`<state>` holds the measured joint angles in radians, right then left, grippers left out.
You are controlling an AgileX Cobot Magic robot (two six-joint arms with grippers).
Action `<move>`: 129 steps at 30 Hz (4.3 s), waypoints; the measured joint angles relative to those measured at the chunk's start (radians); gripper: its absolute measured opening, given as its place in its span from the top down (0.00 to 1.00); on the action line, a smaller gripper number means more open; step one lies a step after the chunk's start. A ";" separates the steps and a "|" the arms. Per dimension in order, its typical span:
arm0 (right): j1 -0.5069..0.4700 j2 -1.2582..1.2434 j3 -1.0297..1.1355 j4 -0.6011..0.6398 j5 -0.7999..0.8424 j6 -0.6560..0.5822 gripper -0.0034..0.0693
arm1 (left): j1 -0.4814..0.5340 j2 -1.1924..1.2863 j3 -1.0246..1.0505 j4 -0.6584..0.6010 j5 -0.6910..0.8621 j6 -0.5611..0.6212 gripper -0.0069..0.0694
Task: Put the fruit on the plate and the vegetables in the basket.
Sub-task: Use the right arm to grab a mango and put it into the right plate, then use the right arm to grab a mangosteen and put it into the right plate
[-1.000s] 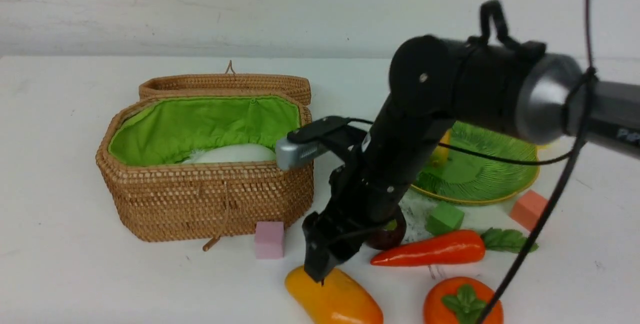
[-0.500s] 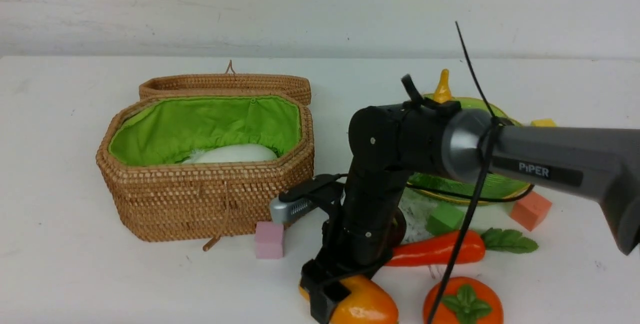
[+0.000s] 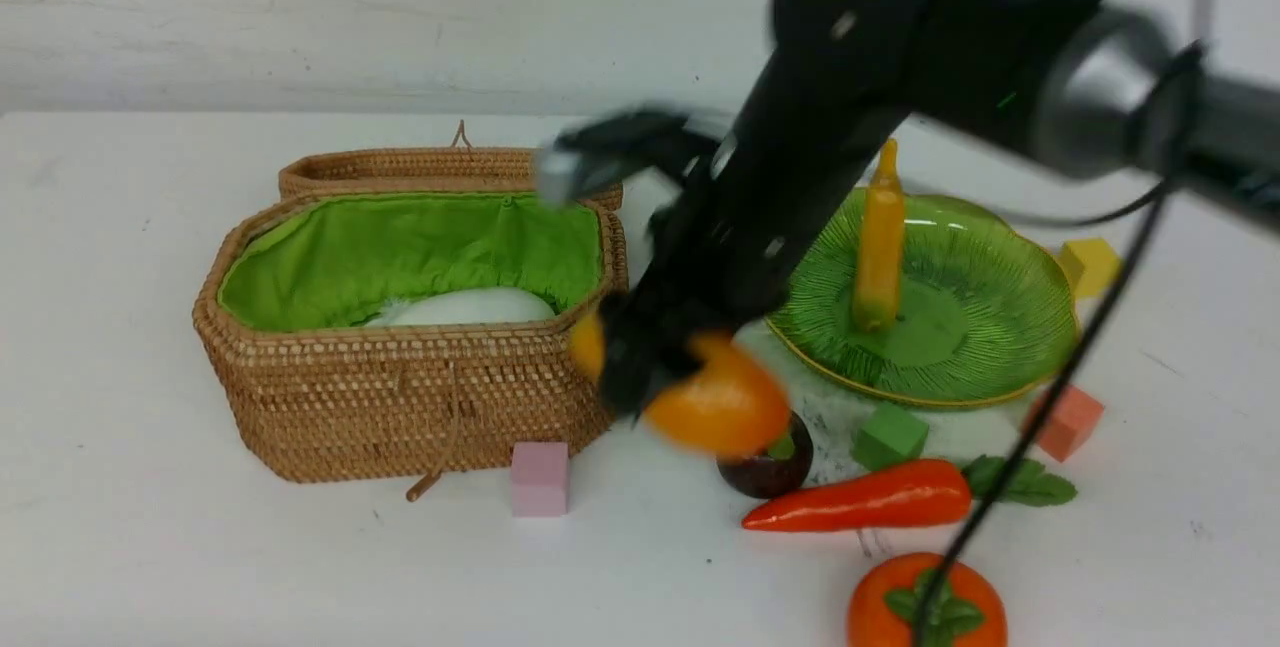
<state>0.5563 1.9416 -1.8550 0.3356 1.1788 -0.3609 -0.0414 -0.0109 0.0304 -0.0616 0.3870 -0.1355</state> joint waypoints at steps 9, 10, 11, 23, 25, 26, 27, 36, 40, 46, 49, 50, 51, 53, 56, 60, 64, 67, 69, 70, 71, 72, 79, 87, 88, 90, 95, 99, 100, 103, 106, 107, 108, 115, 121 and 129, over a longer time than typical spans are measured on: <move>-0.329 0.017 -0.016 -0.122 -0.242 0.397 0.17 | 0.000 0.000 0.000 0.000 0.000 0.000 0.67; -0.379 0.059 -0.016 -0.126 -0.269 0.492 0.17 | 0.000 0.000 0.000 0.000 0.000 0.000 0.67; -0.379 0.064 -0.016 -0.126 -0.269 0.492 0.17 | 0.000 0.000 0.000 0.000 0.000 0.000 0.67; -0.452 0.286 -0.005 -0.081 -0.331 0.646 0.17 | 0.000 0.000 0.000 0.000 0.000 0.000 0.67; -0.452 0.282 -0.005 -0.078 -0.331 0.644 0.16 | 0.000 0.000 0.000 0.000 0.000 0.000 0.66; -0.452 0.276 -0.005 -0.078 -0.324 0.631 0.12 | 0.000 0.000 0.000 0.000 0.000 0.000 0.66; -0.452 0.269 -0.005 -0.079 -0.316 0.618 0.08 | 0.000 0.000 0.000 0.000 0.000 0.000 0.66; -0.451 0.123 -0.005 -0.086 -0.207 0.453 0.06 | 0.000 0.000 0.000 0.000 0.000 0.000 0.65; -0.432 0.023 0.008 -0.031 -0.136 0.311 0.13 | 0.000 0.000 0.000 0.000 0.000 0.000 0.64; -0.305 -0.143 0.159 0.147 -0.119 0.177 0.20 | 0.000 0.000 0.000 0.000 0.000 0.000 0.63; -0.229 -0.156 0.239 0.144 -0.118 0.187 0.20 | 0.000 0.000 0.000 0.000 0.000 0.000 0.62; -0.202 -0.156 0.266 0.124 -0.121 0.197 0.19 | 0.000 0.000 0.000 0.001 0.000 0.000 0.62; -0.175 -0.152 0.292 0.096 -0.128 0.212 0.18 | 0.000 0.000 0.000 0.001 0.000 0.000 0.62; -0.146 -0.149 0.320 0.055 -0.144 0.233 0.16 | 0.000 0.000 0.000 0.001 0.000 0.000 0.62; -0.090 -0.127 0.353 -0.058 -0.186 0.299 0.13 | 0.000 0.000 0.000 0.000 0.000 0.000 0.62; -0.049 -0.073 0.356 -0.152 -0.255 0.376 0.13 | 0.000 0.000 0.000 0.000 0.000 0.000 0.61; -0.038 -0.017 0.356 -0.165 -0.326 0.407 0.13 | 0.000 0.000 0.000 0.000 0.000 0.000 0.61; -0.038 0.009 0.356 -0.169 -0.348 0.411 0.13 | 0.000 0.000 0.000 0.000 0.000 0.000 0.60; -0.038 0.035 0.356 -0.174 -0.362 0.415 0.13 | 0.000 0.000 0.000 0.000 0.000 0.000 0.60; -0.038 0.043 0.356 -0.175 -0.367 0.415 0.13 | 0.000 0.000 0.000 0.000 0.000 0.000 0.60; -0.038 0.055 0.356 -0.175 -0.373 0.416 0.13 | 0.000 0.000 0.000 0.000 0.000 0.000 0.60; -0.037 0.063 0.356 -0.175 -0.379 0.417 0.14 | 0.000 0.000 0.000 0.000 0.000 0.000 0.60; -0.037 0.076 0.354 -0.176 -0.389 0.418 0.14 | 0.000 0.000 0.000 0.000 0.000 0.000 0.60; -0.037 0.073 0.351 -0.176 -0.382 0.418 0.20 | 0.000 0.000 0.000 0.000 0.000 0.000 0.60; -0.037 0.071 0.350 -0.176 -0.378 0.418 0.20 | 0.000 0.000 0.000 0.000 0.000 0.000 0.60; -0.037 0.063 0.337 -0.179 -0.370 0.418 0.20 | 0.000 0.000 0.000 0.000 0.000 0.000 0.60; -0.037 0.010 0.280 -0.191 -0.352 0.418 0.20 | 0.000 0.000 0.000 0.000 0.000 0.000 0.60; -0.047 -0.026 0.228 -0.240 -0.326 0.431 0.20 | 0.000 0.000 0.000 0.000 0.000 0.000 0.60; -0.058 -0.033 0.212 -0.254 -0.321 0.448 0.20 | 0.000 0.000 0.000 0.000 0.000 0.000 0.60; -0.102 -0.042 0.182 -0.296 -0.325 0.510 0.20 | 0.000 0.000 0.000 0.000 0.000 0.000 0.60; -0.172 -0.039 0.174 -0.336 -0.358 0.598 0.20 | 0.000 0.000 0.000 0.000 0.000 0.000 0.60; -0.187 -0.033 0.174 -0.336 -0.369 0.615 0.20 | 0.000 0.000 0.000 0.000 0.000 0.000 0.60; -0.204 -0.024 0.174 -0.344 -0.384 0.632 0.20 | 0.000 0.000 0.000 0.000 0.000 0.000 0.60; -0.234 0.068 0.174 -0.343 -0.429 0.660 0.20 | 0.000 0.000 0.000 0.000 0.000 0.000 0.60; -0.234 0.079 0.174 -0.344 -0.396 0.644 0.20 | 0.000 0.000 0.000 0.000 0.000 0.000 0.60; -0.234 -0.024 0.174 -0.350 -0.224 0.498 0.11 | 0.000 0.000 0.000 0.000 0.000 0.000 0.60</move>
<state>0.3219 1.9173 -1.6810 -0.0144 0.9551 0.1371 -0.0414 -0.0109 0.0304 -0.0616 0.3870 -0.1355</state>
